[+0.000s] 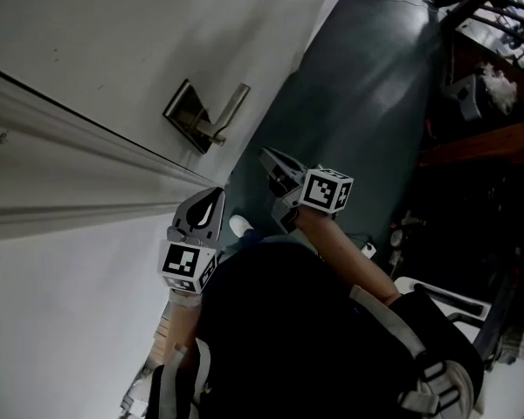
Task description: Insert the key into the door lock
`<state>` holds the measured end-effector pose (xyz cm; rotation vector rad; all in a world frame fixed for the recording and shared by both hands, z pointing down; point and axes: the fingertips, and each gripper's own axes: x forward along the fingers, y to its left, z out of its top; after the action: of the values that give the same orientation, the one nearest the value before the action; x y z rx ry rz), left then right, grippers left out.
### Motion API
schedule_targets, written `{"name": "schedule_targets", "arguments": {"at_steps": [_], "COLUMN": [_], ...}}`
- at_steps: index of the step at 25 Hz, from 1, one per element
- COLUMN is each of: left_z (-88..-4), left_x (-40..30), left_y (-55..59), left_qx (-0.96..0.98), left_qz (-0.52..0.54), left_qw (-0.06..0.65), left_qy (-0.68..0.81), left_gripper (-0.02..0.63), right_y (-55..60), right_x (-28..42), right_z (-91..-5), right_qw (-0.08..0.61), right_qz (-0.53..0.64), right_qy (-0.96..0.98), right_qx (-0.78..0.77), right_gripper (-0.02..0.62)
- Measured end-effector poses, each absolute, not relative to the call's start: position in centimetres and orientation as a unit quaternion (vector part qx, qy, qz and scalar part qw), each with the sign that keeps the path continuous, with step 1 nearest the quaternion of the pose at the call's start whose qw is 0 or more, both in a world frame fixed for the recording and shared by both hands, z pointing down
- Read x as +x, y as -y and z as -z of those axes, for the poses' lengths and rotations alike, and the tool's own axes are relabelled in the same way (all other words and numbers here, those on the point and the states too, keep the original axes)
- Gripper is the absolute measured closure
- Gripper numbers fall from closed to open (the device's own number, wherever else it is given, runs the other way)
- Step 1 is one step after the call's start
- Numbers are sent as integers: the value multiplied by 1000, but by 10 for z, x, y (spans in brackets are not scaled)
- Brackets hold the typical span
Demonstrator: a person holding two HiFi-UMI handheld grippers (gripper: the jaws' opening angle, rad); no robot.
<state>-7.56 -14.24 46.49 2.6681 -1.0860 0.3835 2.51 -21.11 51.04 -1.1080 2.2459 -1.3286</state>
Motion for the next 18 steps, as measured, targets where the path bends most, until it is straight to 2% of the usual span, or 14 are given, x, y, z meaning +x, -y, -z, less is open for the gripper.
{"name": "schedule_targets", "arguments": {"at_steps": [18], "left_z": [-435], "left_x": [-13], "left_y": [135], "left_qx": [941], "left_qz": [-89], "left_qw": [103], "left_qy": [309], "left_gripper": [598], "right_y": [136], "right_x": [98], "right_z": [-427], "right_qw": [5], "right_qz": [184], "right_qy": [-841], "right_qx": [-508], "right_gripper": [580]}}
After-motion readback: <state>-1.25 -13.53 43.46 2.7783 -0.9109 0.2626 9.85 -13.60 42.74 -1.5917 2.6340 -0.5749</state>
